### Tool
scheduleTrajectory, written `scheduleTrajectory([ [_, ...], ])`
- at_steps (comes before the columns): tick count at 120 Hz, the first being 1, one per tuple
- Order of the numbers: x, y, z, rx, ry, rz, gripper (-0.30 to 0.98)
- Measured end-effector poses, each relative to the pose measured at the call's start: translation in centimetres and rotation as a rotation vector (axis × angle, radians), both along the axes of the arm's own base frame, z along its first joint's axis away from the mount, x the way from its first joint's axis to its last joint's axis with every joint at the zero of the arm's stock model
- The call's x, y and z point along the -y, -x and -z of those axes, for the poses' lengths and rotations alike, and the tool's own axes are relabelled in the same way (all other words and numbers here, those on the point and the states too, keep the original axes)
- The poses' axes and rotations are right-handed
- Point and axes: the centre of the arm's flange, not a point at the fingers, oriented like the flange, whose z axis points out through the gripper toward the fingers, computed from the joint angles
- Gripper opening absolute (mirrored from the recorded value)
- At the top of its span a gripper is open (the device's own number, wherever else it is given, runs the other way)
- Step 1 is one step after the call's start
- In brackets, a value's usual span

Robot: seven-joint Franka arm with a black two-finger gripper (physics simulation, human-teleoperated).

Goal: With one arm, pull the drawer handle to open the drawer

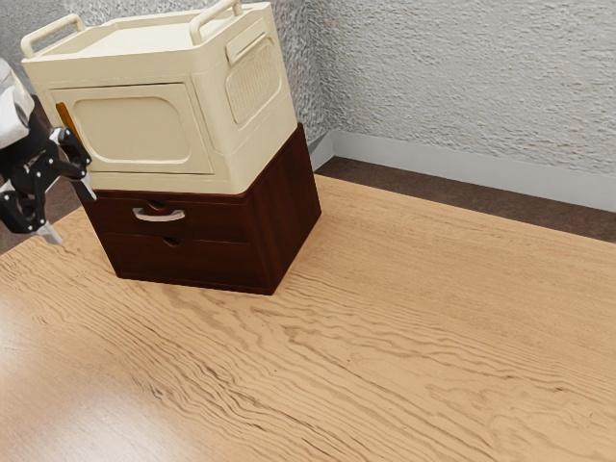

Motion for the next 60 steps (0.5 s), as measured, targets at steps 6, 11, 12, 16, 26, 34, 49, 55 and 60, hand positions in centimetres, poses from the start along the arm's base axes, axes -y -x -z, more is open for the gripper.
scheduleTrajectory([
  [6, 0.0, 0.0, 0.1, -0.001, 0.0, 0.004, 0.6],
  [11, -0.2, 0.0, 0.1, -0.001, 0.0, 0.005, 0.6],
  [12, -0.3, 0.1, 0.1, -0.001, 0.0, 0.005, 0.6],
  [16, -0.5, 0.1, 0.1, 0.0, 0.001, 0.004, 0.6],
  [26, -0.6, 0.1, 0.1, 0.004, -0.001, 0.007, 0.61],
  [34, -1.3, -0.4, 0.7, 0.012, 0.001, 0.003, 0.61],
  [49, -3.4, -2.9, 3.1, 0.042, 0.002, -0.02, 0.62],
  [55, -4.0, -4.2, 4.3, 0.052, -0.002, -0.027, 0.63],
  [60, -4.6, -5.2, 5.2, 0.063, -0.004, -0.036, 0.63],
])
